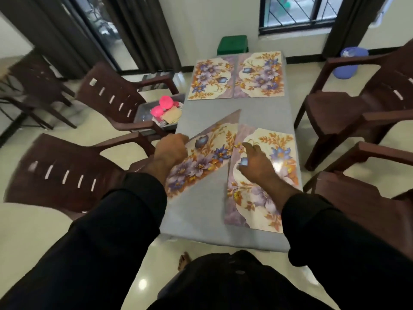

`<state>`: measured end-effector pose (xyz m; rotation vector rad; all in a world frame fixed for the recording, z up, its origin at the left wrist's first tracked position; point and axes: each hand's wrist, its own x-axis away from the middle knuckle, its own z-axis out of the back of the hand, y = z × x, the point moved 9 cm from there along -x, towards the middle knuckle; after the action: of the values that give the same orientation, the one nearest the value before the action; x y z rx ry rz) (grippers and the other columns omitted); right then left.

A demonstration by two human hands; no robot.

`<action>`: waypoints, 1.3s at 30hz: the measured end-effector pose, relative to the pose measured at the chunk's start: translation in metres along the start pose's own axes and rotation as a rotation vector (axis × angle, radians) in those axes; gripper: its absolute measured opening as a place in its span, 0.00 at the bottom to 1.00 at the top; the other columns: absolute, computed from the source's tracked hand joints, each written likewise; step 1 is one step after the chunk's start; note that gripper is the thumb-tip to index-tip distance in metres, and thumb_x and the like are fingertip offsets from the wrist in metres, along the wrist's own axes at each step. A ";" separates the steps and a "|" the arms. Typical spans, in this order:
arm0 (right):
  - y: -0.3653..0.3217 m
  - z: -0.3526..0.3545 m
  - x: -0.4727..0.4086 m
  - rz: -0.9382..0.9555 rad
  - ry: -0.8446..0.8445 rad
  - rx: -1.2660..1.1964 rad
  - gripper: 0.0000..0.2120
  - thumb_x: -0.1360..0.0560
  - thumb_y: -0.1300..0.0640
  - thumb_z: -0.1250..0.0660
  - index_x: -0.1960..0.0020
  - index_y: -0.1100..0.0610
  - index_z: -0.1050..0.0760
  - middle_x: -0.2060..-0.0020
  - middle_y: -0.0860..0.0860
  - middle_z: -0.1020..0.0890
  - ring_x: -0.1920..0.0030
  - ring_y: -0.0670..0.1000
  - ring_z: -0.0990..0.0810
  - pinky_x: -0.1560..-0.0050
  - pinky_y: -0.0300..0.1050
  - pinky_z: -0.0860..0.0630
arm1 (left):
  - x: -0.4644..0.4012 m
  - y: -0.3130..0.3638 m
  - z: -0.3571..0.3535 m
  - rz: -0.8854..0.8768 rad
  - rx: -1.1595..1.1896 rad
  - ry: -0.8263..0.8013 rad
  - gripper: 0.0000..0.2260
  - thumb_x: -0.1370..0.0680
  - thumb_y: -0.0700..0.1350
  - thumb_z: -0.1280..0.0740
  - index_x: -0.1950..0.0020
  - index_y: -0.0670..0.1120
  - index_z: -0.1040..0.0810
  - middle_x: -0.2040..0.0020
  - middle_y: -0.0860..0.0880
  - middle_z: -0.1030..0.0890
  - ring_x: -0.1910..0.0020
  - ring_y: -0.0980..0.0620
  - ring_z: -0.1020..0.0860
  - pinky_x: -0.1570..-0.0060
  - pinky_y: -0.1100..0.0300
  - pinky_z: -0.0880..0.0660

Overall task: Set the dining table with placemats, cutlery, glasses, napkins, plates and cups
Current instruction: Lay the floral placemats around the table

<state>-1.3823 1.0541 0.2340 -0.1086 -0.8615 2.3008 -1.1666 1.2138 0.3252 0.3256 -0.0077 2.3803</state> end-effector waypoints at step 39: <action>-0.081 0.016 -0.048 -0.206 0.130 -0.198 0.14 0.17 0.53 0.36 0.34 0.57 0.26 0.39 0.60 0.19 0.41 0.65 0.20 0.46 0.51 0.25 | 0.048 -0.083 0.061 0.060 -0.024 0.563 0.36 0.20 0.59 0.34 0.15 0.48 0.40 0.13 0.40 0.48 0.14 0.38 0.50 0.18 0.35 0.47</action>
<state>-1.3042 1.0608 0.2891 -0.2418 -0.9832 1.9912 -1.1305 1.3015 0.3885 -0.3673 0.2175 2.4495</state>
